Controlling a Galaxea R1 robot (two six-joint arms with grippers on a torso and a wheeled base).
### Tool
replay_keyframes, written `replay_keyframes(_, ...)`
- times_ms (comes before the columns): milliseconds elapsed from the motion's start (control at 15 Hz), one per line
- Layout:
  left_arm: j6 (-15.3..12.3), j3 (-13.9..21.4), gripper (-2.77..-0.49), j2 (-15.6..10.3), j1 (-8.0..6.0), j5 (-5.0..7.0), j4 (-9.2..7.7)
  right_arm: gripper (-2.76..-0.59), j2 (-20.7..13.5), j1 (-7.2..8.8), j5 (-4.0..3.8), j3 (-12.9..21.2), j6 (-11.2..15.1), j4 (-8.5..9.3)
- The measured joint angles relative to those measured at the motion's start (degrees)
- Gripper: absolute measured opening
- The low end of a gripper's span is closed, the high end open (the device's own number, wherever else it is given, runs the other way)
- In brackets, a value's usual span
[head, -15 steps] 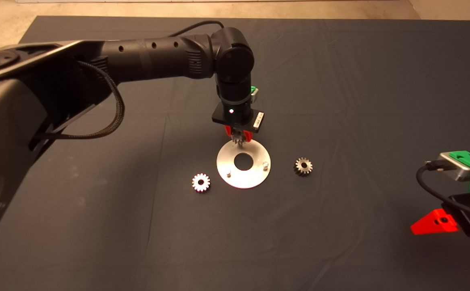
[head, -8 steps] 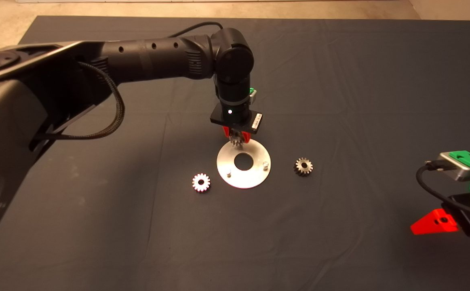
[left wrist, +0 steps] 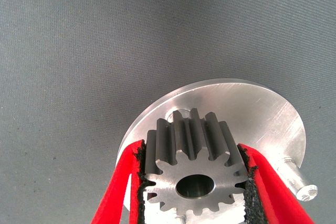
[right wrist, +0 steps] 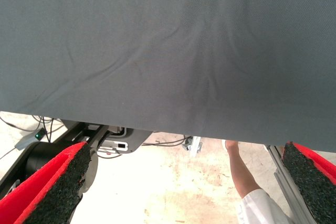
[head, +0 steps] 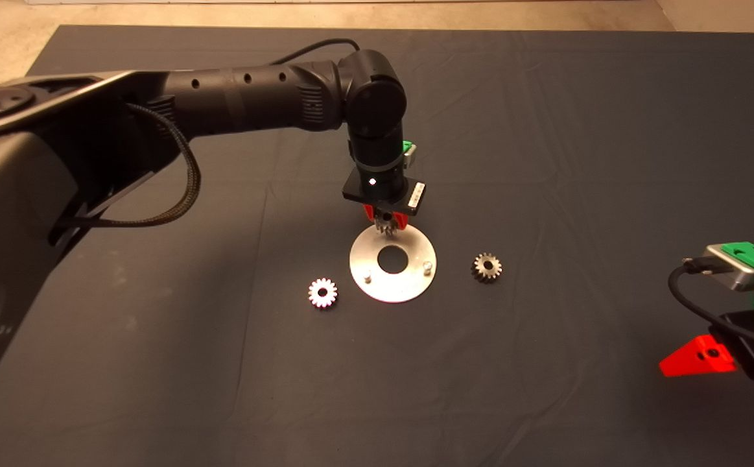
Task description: Install three planetary gears onto the carrier pins
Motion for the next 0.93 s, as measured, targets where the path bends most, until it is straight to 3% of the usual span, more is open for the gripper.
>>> replay_keyframes(467, 0.2, 0.0, -2.36, 0.0, 0.0, 0.16, -0.01, -0.63, 0.0, 0.0, 0.0, 0.0, 0.0, 0.0)
replay_keyframes(933, 0.5, 0.5, -2.12, -0.3, -0.05, -0.17, -0.22, -0.63, 0.0, 0.0, -0.02, 0.0, 0.0, 0.0)
